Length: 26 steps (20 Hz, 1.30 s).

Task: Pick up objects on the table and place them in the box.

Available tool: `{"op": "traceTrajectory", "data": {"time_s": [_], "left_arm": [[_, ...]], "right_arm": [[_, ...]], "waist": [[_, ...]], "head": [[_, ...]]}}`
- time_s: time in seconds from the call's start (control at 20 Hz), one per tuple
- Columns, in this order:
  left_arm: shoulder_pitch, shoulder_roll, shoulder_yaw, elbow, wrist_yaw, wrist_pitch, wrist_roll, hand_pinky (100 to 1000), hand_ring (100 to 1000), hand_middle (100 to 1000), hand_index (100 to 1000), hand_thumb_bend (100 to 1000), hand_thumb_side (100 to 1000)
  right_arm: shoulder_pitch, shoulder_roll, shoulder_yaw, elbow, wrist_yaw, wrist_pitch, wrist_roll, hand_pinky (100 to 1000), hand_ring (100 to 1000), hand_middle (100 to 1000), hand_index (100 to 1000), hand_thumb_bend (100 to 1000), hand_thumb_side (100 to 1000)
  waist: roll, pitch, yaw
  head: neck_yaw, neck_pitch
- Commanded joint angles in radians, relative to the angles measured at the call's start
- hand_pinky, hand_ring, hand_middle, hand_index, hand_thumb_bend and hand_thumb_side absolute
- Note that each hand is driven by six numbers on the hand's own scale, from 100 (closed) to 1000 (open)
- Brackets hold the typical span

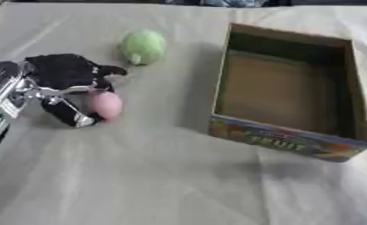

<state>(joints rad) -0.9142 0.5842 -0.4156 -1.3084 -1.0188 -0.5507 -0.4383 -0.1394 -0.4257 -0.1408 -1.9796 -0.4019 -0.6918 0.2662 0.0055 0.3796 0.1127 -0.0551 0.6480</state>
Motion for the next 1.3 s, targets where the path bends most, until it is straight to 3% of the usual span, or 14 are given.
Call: {"op": "traceTrajectory", "data": {"time_s": [0.05,0.4,0.55,0.8,1.3], "left_arm": [[-0.007,0.015,0.0,-0.012,0.002,-0.001,-0.001,589,664,1000,701,197,337],[0.002,0.013,-0.003,-0.015,0.03,-0.003,-0.03,545,616,1000,669,148,323],[0.01,0.019,0.003,-0.034,0.059,0.002,-0.038,501,585,1000,650,101,275],[0.03,0.032,0.035,-0.095,0.158,0.047,-0.019,389,503,1000,563,100,212],[0.054,-0.014,0.117,-0.182,0.369,0.17,-0.039,274,423,1000,475,100,341]], "right_arm": [[0.0,-0.009,-0.006,-0.02,0.009,0.001,-0.002,894,820,575,929,474,1000],[0.002,-0.008,-0.009,-0.02,0.011,0.002,-0.005,895,820,574,929,473,1000],[0.003,-0.008,-0.01,-0.02,0.013,0.003,-0.007,895,820,574,929,473,1000],[0.004,-0.01,-0.012,-0.02,0.012,0.006,-0.012,895,820,574,929,472,1000],[0.001,-0.019,-0.017,-0.02,-0.016,0.011,-0.03,894,818,577,927,472,1000]], "waist": [[0.001,-0.021,0.002],[0.0,-0.023,0.003],[0.001,-0.024,0.004],[0.001,-0.028,0.008],[-0.003,-0.049,0.017]], "head": [[0.003,-0.011],[0.005,-0.012],[0.002,-0.012],[-0.004,-0.011],[-0.003,-0.021]]}}
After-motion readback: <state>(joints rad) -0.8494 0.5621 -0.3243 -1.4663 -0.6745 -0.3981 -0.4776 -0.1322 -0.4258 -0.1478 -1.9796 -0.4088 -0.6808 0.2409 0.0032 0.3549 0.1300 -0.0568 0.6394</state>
